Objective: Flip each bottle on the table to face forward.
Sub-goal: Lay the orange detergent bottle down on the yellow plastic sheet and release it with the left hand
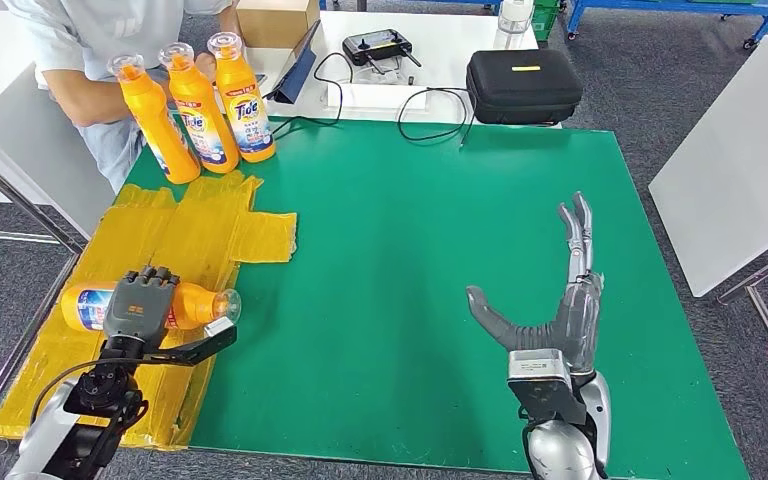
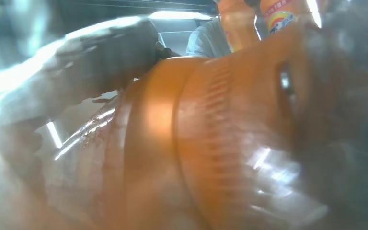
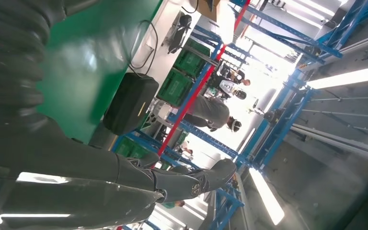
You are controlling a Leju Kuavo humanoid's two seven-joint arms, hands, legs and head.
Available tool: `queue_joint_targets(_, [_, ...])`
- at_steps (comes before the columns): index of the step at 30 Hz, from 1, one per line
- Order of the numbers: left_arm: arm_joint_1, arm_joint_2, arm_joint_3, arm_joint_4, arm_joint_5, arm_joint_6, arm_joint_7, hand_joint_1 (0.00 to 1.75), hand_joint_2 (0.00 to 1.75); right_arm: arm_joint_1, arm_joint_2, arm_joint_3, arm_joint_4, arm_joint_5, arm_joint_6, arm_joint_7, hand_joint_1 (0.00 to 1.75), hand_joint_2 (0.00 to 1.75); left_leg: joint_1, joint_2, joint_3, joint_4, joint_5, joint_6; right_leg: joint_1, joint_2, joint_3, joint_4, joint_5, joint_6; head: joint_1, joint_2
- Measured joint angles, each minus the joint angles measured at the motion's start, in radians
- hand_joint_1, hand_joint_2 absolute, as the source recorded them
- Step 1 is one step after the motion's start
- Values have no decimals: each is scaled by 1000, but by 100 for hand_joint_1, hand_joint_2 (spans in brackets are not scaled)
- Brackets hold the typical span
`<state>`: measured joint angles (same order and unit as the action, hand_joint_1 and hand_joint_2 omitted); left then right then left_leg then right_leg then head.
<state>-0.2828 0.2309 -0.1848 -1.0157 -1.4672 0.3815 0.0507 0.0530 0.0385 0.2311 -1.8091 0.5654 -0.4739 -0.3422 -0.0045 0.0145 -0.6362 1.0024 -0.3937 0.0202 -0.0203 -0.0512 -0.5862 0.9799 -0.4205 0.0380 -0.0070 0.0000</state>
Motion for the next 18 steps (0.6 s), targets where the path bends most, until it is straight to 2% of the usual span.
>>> queue_joint_targets(5, [-11, -5, -1, 32, 8, 12, -8, 175, 175, 0, 0, 0, 6, -1, 6, 0, 0, 175, 0, 0, 0, 0, 0, 0, 0, 0, 0, 0, 0, 0, 0, 0])
queue_joint_targets(6, [-14, -8, -1, 37, 10, 13, -9, 168, 175, -1, 0, 0, 7, -1, 7, 0, 0, 175, 0, 0, 0, 0, 0, 0, 0, 0, 0, 0, 0, 0, 0, 0])
queue_joint_targets(10, [-27, -22, -1, 67, 14, 14, -12, 12, 175, -4, 0, 0, 14, -1, 13, 0, 0, 175, 0, 0, 0, 0, 0, 0, 0, 0, 1, 0, 0, 0, 0, 0])
queue_joint_targets(12, [-33, -29, -2, 84, 14, 12, -12, 0, 175, -6, 0, 1, 16, -1, 15, 0, 0, 175, 0, 0, 0, 0, 0, 0, 0, 0, 1, 0, 0, 0, 0, 0])
queue_joint_targets(18, [-49, -46, -3, 126, 15, 13, -12, 0, 175, -8, 0, 3, 23, -1, 20, 0, 0, 175, 0, -1, 1, 0, 0, 0, 0, -1, 2, 0, 0, 0, 0, 0])
